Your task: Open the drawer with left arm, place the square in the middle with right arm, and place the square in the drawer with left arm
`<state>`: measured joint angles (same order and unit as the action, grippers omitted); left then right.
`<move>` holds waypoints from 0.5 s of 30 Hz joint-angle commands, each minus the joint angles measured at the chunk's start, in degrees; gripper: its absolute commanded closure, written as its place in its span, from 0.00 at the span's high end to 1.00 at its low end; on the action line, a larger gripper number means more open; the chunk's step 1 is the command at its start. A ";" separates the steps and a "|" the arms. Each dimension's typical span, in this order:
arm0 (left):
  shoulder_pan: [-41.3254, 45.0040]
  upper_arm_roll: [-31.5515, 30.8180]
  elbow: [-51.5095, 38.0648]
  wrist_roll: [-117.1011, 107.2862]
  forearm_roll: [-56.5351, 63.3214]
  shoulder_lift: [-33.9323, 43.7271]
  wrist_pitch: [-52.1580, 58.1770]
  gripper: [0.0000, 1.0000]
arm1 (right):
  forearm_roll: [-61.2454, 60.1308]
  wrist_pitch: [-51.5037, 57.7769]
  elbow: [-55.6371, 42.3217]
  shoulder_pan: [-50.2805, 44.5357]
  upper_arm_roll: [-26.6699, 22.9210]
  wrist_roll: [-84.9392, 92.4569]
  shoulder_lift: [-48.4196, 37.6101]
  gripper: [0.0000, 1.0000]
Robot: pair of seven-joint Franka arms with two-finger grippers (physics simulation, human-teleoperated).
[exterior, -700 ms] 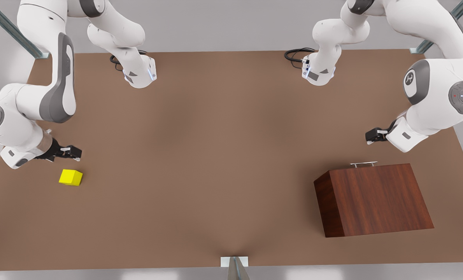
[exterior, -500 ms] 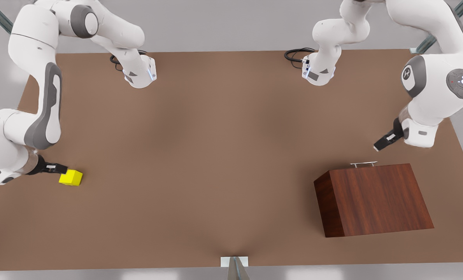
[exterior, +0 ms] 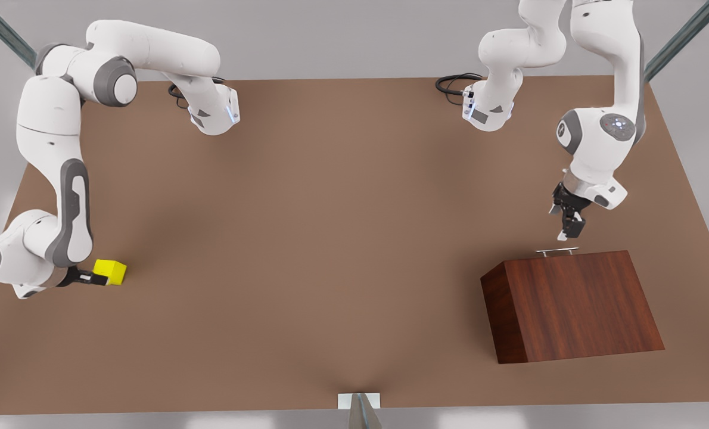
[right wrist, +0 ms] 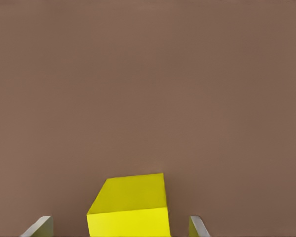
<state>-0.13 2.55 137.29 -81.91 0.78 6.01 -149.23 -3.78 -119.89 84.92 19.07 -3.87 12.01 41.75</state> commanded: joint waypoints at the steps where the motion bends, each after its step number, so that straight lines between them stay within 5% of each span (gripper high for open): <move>1: 0.04 0.00 0.00 0.00 -2.71 -0.21 -0.09 1.00 | 0.09 -0.08 -0.01 0.09 0.00 0.29 0.00 1.00; 15: -2.42 0.26 -0.18 0.00 -8.59 -8.91 -8.27 1.00 | 0.35 -2.89 5.70 0.35 0.00 -0.24 0.52 1.00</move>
<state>-3.18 2.81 137.11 -81.91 -6.61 -2.98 -157.49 -3.43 -122.90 90.74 19.38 -3.87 11.78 42.28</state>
